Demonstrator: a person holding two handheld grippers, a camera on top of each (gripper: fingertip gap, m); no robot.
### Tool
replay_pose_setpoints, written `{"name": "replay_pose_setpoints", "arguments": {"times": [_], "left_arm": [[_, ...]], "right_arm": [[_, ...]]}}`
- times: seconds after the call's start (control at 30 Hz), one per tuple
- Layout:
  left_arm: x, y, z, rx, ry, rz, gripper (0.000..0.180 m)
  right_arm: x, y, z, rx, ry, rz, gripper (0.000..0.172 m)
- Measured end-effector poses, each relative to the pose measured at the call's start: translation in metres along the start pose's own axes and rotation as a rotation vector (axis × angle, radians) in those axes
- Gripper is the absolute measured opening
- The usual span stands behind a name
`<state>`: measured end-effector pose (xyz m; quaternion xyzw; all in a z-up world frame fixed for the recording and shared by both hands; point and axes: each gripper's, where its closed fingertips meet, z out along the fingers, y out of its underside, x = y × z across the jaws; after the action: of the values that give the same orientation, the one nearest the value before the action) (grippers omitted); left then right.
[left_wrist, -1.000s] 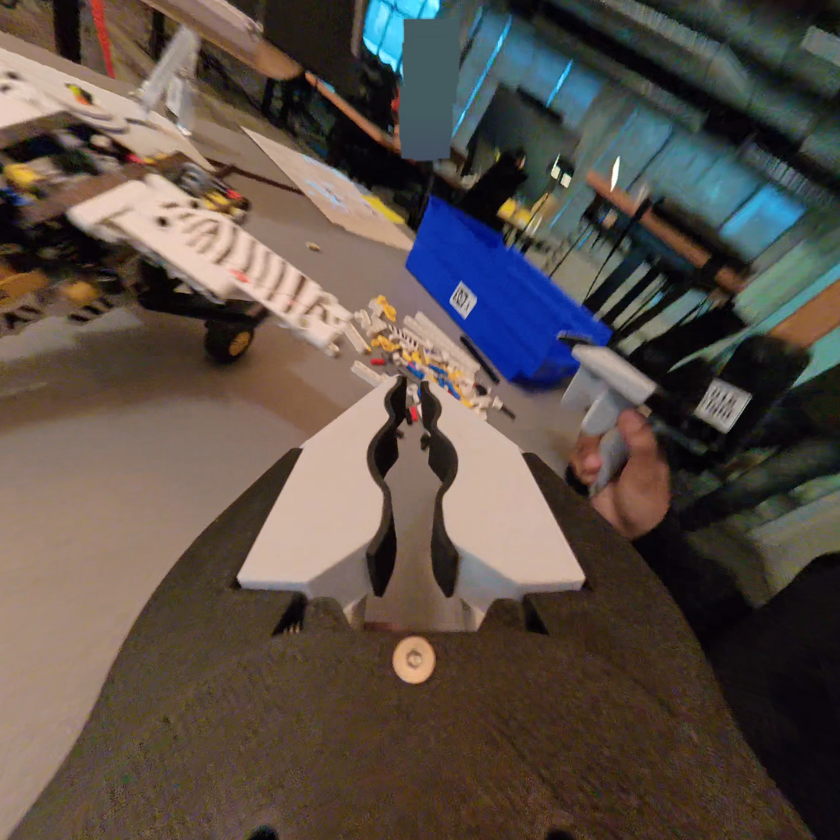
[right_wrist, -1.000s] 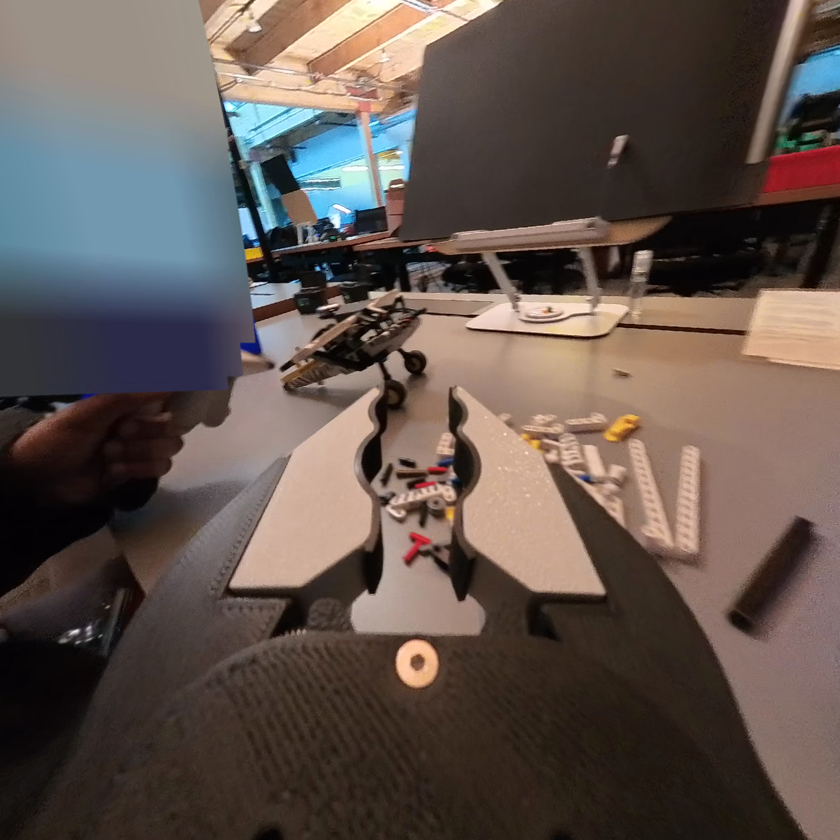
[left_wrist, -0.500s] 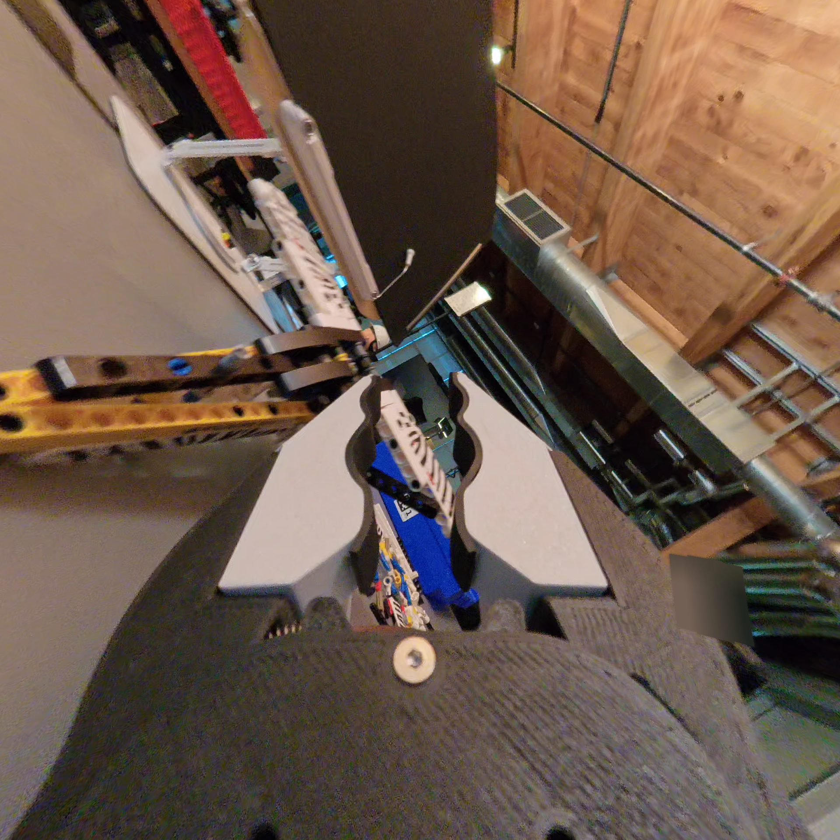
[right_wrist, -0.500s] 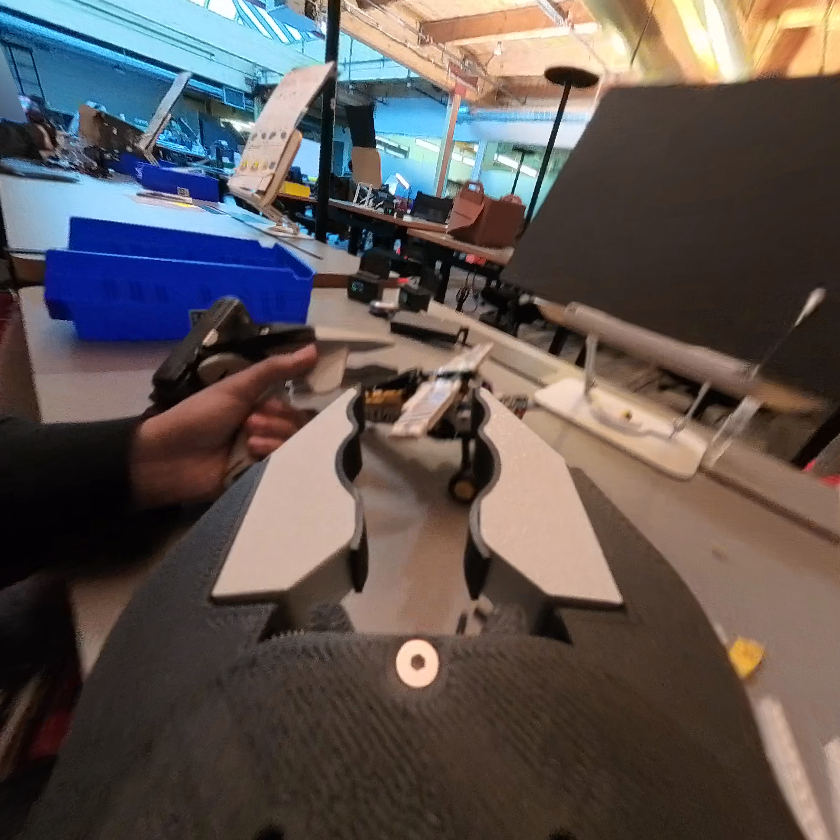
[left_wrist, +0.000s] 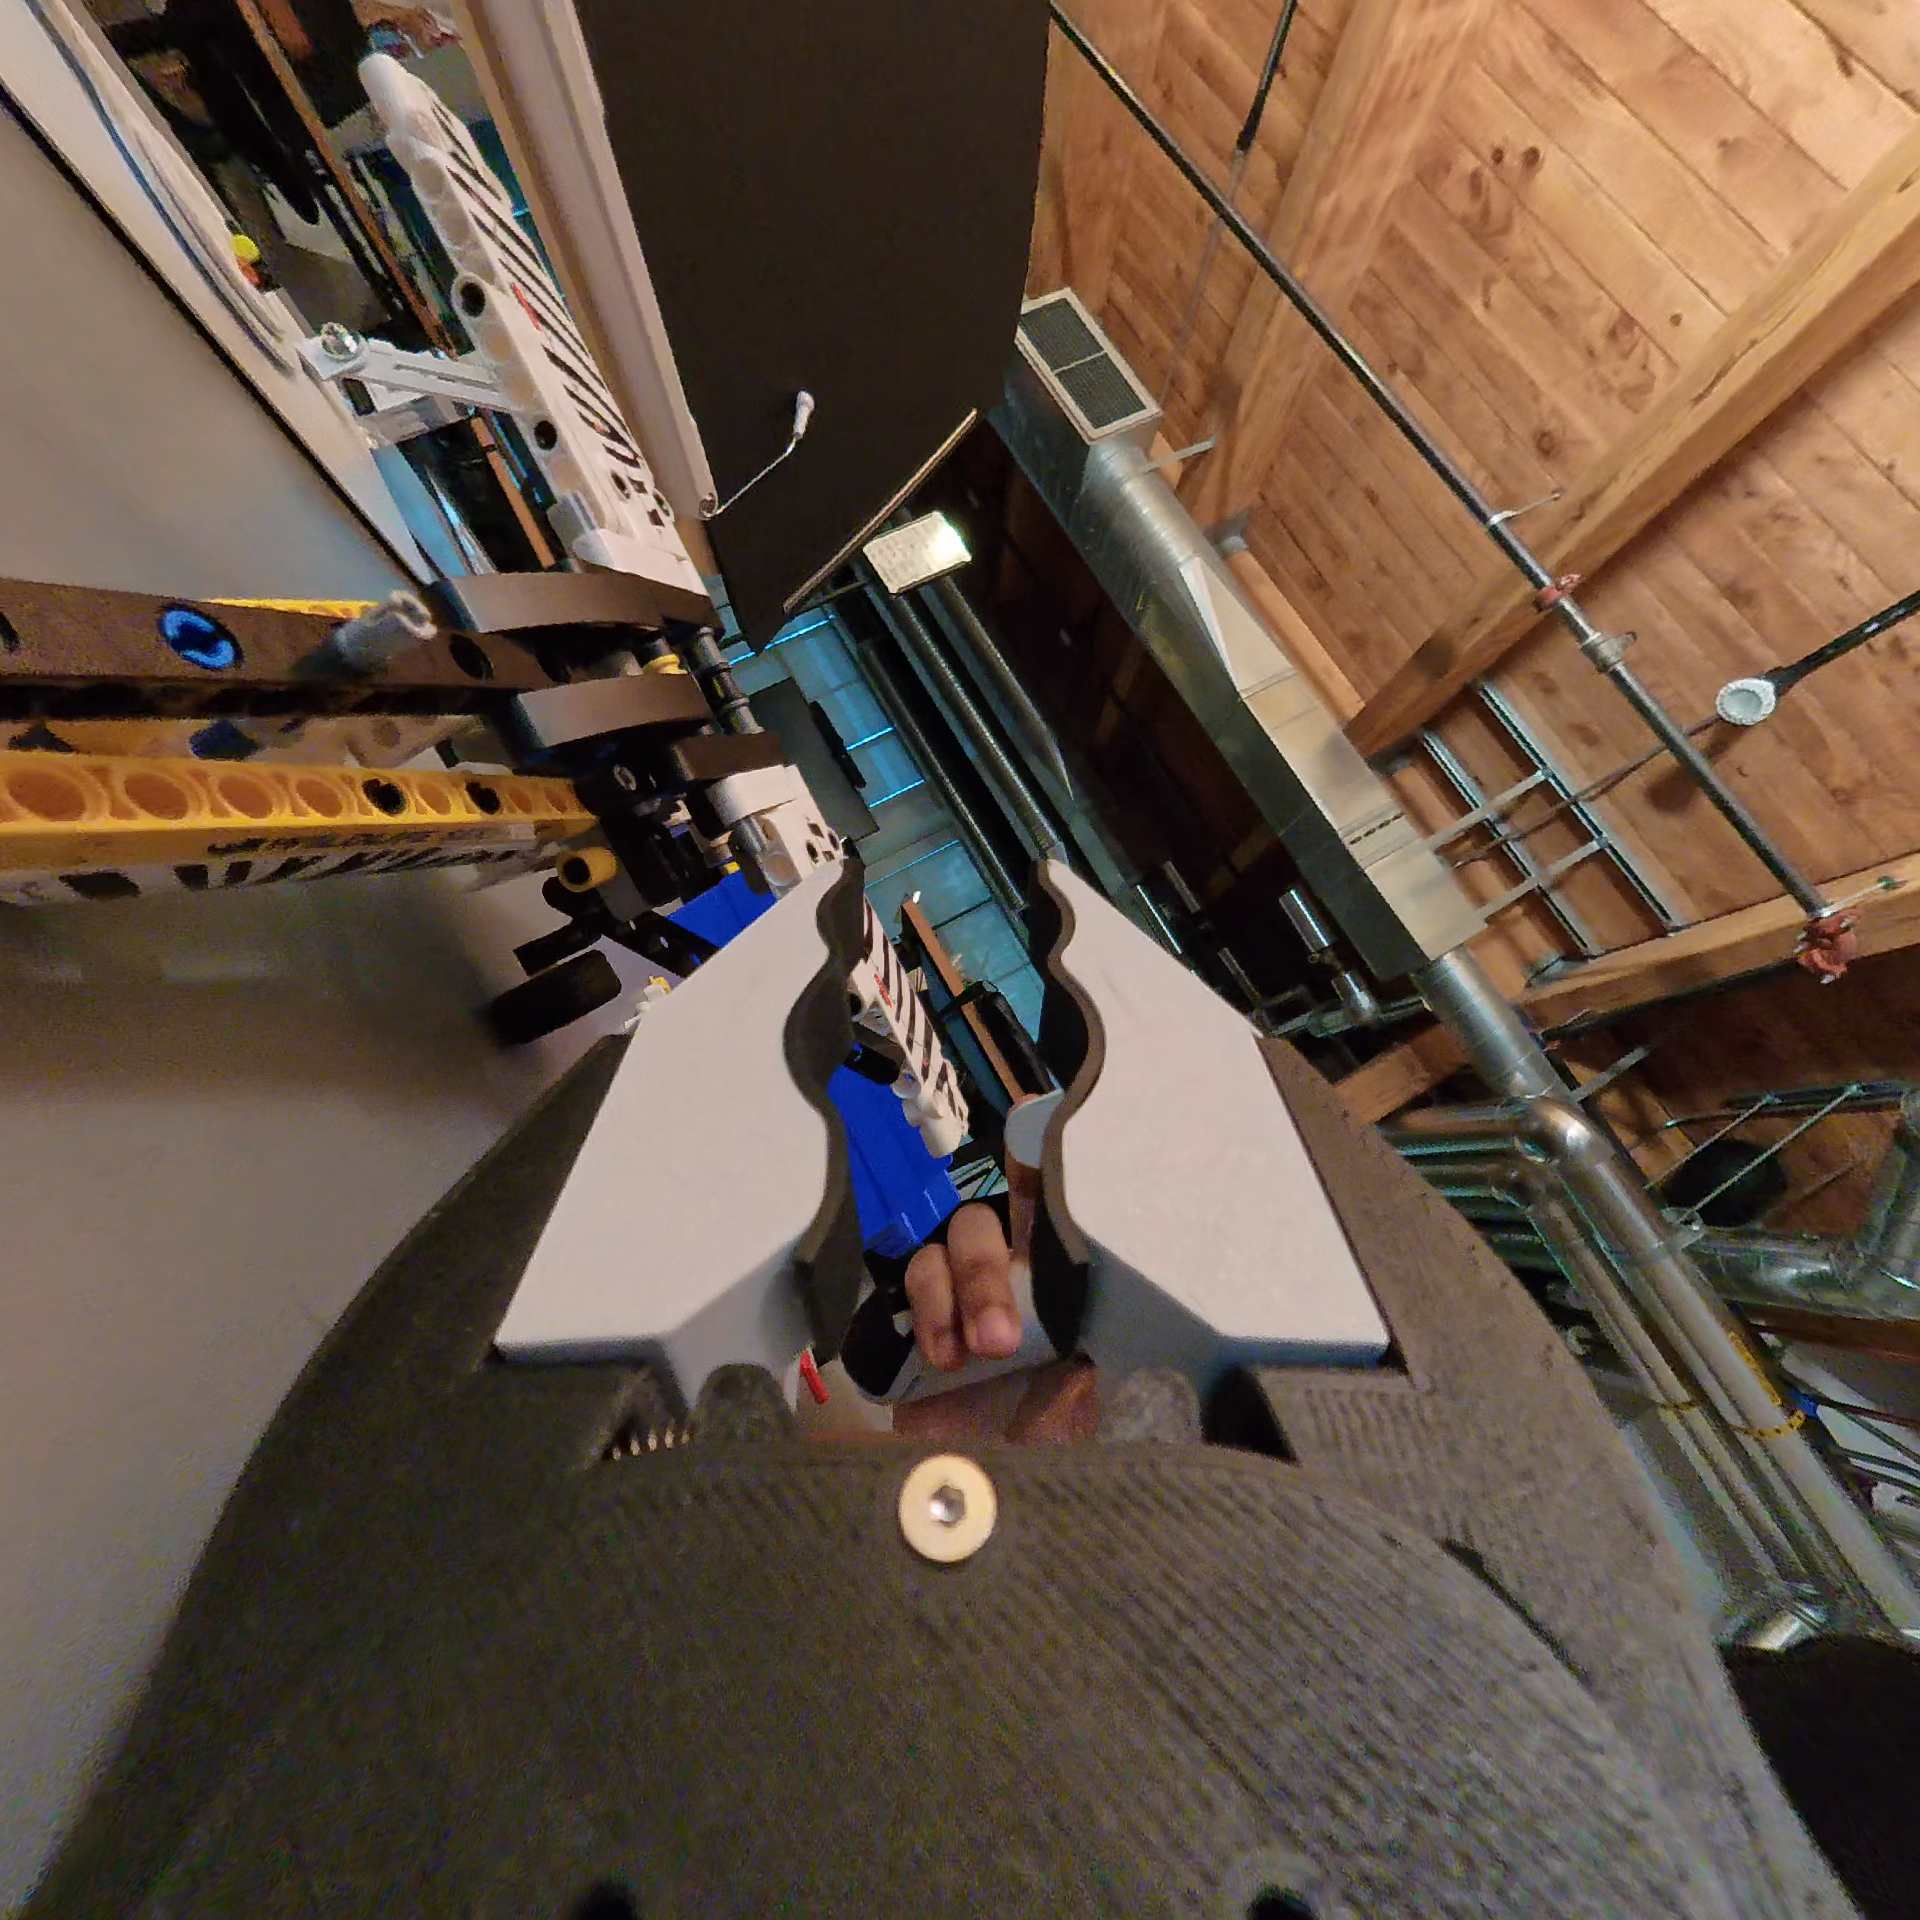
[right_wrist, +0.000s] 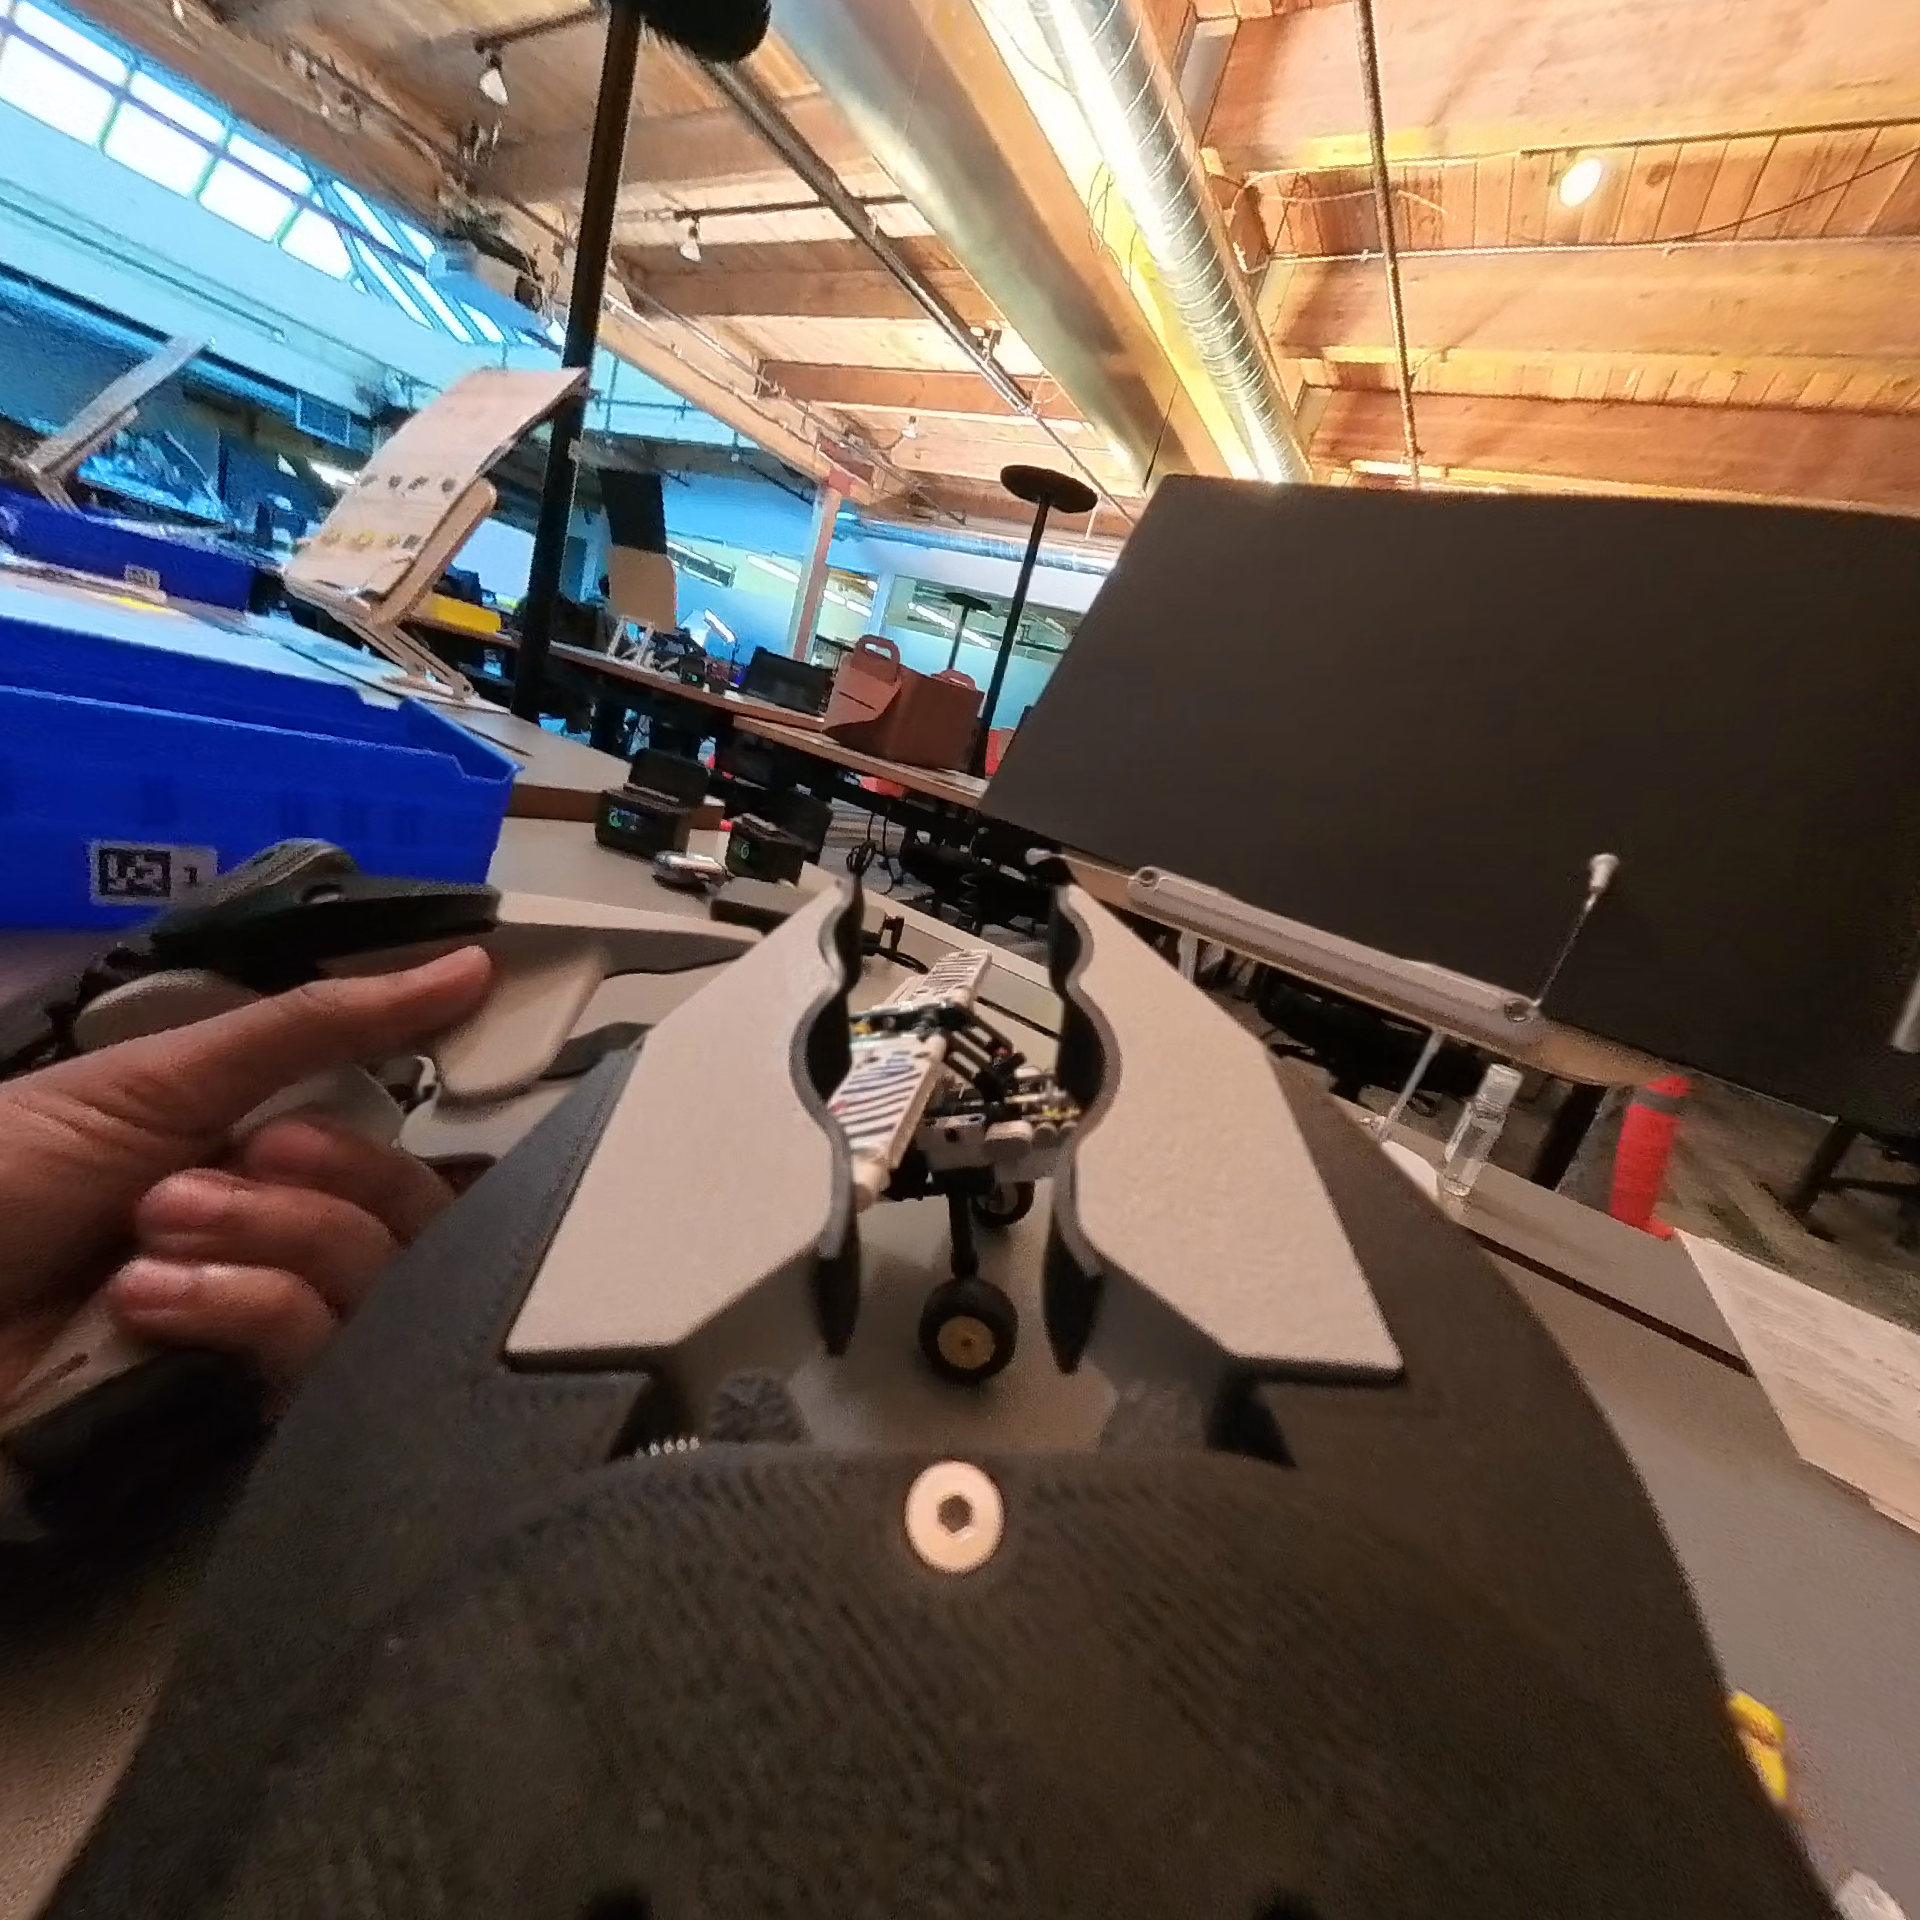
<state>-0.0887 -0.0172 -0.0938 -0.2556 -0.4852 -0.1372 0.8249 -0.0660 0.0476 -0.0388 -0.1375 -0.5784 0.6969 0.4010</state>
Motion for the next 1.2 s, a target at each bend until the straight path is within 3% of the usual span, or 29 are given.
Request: {"name": "replay_pose_setpoints", "arguments": {"times": [0.03, 0.1, 0.2, 0.3, 0.43, 1.0, 1.07, 1.13, 1.2], "left_arm": [[-0.003, 0.001, 0.001, -0.004, -0.016, -0.005, 0.029], [-0.012, 0.005, 0.003, -0.035, -0.074, -0.018, 0.0], [-0.023, 0.018, 0.008, -0.125, -0.141, -0.055, 0.0], [-0.022, 0.011, 0.007, -0.09, -0.106, -0.114, 0.029], [-0.022, 0.012, 0.007, -0.096, -0.101, -0.131, 0.03], [-0.02, 0.025, 0.009, -0.181, -0.082, -0.165, 0.038], [-0.018, 0.018, 0.007, -0.135, -0.065, -0.159, 0.037], [-0.007, -0.01, -0.004, 0.058, -0.001, -0.108, 0.034], [-0.004, -0.033, -0.019, 0.216, 0.006, -0.08, 0.019]], "right_arm": [[-0.003, 0.003, 0.001, -0.01, -0.007, -0.004, 0.034], [-0.008, 0.009, 0.005, -0.034, -0.029, 0.02, 0.036], [-0.008, 0.017, 0.009, -0.068, -0.035, 0.073, 0.039], [0.004, 0.024, 0.011, -0.114, -0.006, 0.176, 0.043], [0.01, 0.028, 0.011, -0.137, -0.021, 0.301, 0.045], [-0.003, 0.046, 0.004, -0.301, -0.092, 0.326, 0.045], [-0.004, 0.047, 0.004, -0.308, -0.097, 0.338, 0.046], [-0.004, 0.046, 0.004, -0.306, -0.103, 0.353, 0.046], [-0.002, 0.044, 0.003, -0.306, -0.103, 0.357, 0.046]]}}
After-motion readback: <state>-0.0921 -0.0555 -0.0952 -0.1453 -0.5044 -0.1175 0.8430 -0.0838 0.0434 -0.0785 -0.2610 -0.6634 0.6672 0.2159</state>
